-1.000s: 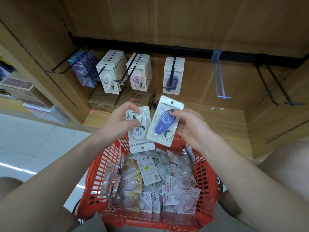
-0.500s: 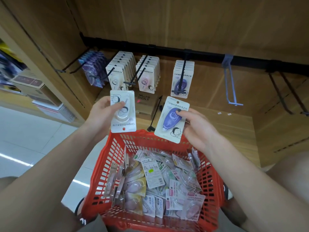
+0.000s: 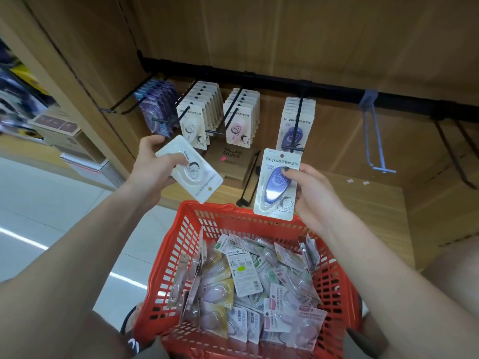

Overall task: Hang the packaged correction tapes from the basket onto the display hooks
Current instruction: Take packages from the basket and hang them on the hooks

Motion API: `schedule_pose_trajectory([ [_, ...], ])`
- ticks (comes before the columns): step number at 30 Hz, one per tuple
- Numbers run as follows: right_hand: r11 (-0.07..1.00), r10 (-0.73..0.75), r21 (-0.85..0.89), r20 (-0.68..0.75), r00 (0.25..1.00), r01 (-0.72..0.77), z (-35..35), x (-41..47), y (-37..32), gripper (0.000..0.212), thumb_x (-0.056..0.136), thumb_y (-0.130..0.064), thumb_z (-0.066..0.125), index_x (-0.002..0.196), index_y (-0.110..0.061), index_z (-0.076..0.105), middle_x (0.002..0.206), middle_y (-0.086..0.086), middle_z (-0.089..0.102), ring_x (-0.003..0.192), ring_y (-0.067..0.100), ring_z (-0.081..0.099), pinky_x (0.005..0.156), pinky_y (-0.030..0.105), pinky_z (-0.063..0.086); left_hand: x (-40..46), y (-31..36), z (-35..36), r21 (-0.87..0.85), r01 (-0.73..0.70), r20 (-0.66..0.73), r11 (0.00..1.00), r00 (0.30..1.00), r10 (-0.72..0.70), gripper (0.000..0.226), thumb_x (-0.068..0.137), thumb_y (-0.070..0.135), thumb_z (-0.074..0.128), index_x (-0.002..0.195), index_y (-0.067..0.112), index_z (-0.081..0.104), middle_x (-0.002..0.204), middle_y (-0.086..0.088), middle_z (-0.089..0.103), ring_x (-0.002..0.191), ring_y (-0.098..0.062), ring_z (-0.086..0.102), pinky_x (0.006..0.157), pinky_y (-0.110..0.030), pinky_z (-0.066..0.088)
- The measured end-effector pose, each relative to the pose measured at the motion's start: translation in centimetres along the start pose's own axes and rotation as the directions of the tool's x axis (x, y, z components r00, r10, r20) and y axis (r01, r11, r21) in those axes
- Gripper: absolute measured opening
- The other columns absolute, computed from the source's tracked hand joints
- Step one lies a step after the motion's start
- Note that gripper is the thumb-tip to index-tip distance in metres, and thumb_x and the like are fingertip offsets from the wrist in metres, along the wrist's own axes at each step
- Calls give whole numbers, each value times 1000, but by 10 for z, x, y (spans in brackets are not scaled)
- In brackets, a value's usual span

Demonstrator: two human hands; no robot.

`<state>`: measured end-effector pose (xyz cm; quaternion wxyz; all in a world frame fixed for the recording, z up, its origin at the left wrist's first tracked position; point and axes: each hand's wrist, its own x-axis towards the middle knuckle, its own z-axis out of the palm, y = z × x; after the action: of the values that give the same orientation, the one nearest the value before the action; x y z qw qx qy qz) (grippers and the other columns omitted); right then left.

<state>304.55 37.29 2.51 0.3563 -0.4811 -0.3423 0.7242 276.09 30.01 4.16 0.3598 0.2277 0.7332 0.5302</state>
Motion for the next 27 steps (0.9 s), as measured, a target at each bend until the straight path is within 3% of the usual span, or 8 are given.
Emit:
schedule_pose_trajectory([
  [3, 999, 8, -53, -2, 1000, -8, 0, 1, 2, 24, 101, -5, 62, 124, -8, 67, 107, 9, 80, 84, 19, 79, 88, 46, 63, -5, 3, -7, 349, -207, 119, 914, 977, 176, 37, 87, 16, 78, 114, 31, 57, 107, 5, 72, 93, -16, 72, 61, -28, 59],
  [7, 994, 14, -113, -10, 1000, -15, 1, 0, 5, 22, 100, -5, 63, 121, -10, 69, 106, 9, 80, 80, 18, 78, 74, 39, 64, -11, 6, -9, 604, -203, 228, 770, 971, 77, 31, 85, 26, 81, 102, 18, 56, 99, -1, 77, 90, -20, 74, 67, -41, 62],
  [11, 974, 143, -188, 73, 987, -127, 8, -4, 14, 25, 102, -6, 61, 126, -8, 62, 112, 17, 78, 91, 27, 77, 81, 49, 63, -24, 3, -2, 499, -70, 273, 864, 959, -79, 47, 86, 23, 82, 115, 12, 47, 102, -10, 75, 82, -24, 79, 68, -41, 67],
  [14, 937, 336, -184, 242, 910, -297, 16, -13, 25, 31, 104, -7, 58, 135, -5, 55, 116, 19, 76, 94, 26, 77, 81, 48, 65, -31, -2, 6, 388, -5, 332, 922, 934, -135, 40, 88, 20, 79, 116, 22, 52, 106, -12, 76, 86, -30, 80, 78, -49, 66],
  [17, 921, 389, -109, 320, 864, -374, 17, -15, 35, 40, 103, -8, 59, 142, -3, 53, 126, 22, 72, 102, 29, 75, 86, 51, 64, -37, -5, 10, 352, -14, 429, 936, 891, -148, 31, 93, 16, 72, 115, 16, 50, 98, -13, 80, 87, -35, 79, 86, -50, 61],
  [22, 959, 242, -222, 308, 920, -178, 14, -12, 31, 26, 101, -5, 61, 127, -7, 63, 111, 15, 79, 94, 24, 76, 88, 50, 62, -37, -2, 6, 482, -131, 570, 866, 798, -197, 40, 89, 23, 79, 107, 12, 45, 95, -10, 81, 89, -34, 79, 89, -55, 61],
  [24, 947, 168, -314, 318, 933, -64, 14, -13, 26, 25, 99, -4, 64, 123, -11, 64, 109, 16, 79, 96, 29, 77, 91, 55, 59, -37, -2, 5, 530, -190, 614, 827, 758, -220, 49, 78, 31, 84, 109, 18, 48, 96, -5, 81, 89, -31, 79, 88, -52, 63],
  [27, 923, 102, -380, 382, 918, 55, 18, -16, 20, 26, 99, -4, 65, 121, -17, 64, 109, 17, 78, 99, 35, 77, 85, 53, 60, -37, -4, 8, 451, -225, 672, 864, 723, -162, 58, 82, 18, 87, 127, 37, 54, 109, -2, 78, 95, -26, 78, 87, -48, 63],
])
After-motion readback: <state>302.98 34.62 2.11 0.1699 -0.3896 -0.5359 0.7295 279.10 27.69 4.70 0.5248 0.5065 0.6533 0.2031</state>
